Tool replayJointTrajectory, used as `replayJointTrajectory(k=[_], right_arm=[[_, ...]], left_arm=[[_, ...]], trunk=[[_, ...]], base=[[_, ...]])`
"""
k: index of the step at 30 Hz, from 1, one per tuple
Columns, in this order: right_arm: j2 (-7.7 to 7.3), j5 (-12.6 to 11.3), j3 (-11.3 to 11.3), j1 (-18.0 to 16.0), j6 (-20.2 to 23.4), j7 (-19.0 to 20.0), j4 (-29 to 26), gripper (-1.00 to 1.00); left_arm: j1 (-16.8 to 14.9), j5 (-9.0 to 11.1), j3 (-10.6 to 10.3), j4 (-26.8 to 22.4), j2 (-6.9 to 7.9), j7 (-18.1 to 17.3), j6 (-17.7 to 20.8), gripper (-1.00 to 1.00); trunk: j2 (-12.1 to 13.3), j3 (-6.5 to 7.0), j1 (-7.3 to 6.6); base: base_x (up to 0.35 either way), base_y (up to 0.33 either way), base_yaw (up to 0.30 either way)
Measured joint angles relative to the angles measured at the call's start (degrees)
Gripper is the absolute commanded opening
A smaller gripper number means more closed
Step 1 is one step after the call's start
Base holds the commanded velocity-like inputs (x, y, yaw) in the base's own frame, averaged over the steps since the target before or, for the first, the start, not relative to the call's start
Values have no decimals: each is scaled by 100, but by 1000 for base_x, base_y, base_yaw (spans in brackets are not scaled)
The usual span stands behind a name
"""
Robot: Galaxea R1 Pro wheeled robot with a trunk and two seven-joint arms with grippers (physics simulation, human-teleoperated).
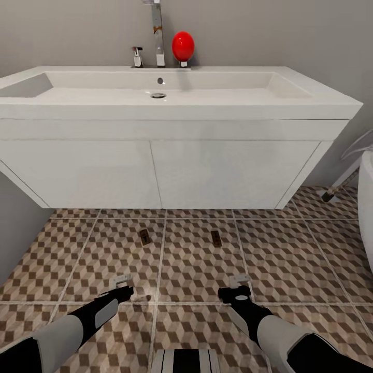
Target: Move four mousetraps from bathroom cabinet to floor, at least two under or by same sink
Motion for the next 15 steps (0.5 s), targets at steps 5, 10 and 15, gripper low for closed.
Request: replayJointTrajectory(k=[5, 10, 15], right_arm=[[0, 0, 1, 4, 2, 2, 0, 100], [0, 1, 2, 5, -1, -1, 0, 100], [3, 1, 8, 11, 3, -3, -1, 100]], left_arm=[[0, 3, 0, 0, 0, -1, 0, 100], [0, 3, 0, 0, 0, -3, 0, 100], [0, 3, 0, 0, -7, -5, 0, 100]], trunk=[[0, 0, 0], [6, 110, -13], [13, 221, -26]], base=[[0, 0, 0], [0, 0, 0], [0, 0, 0]])
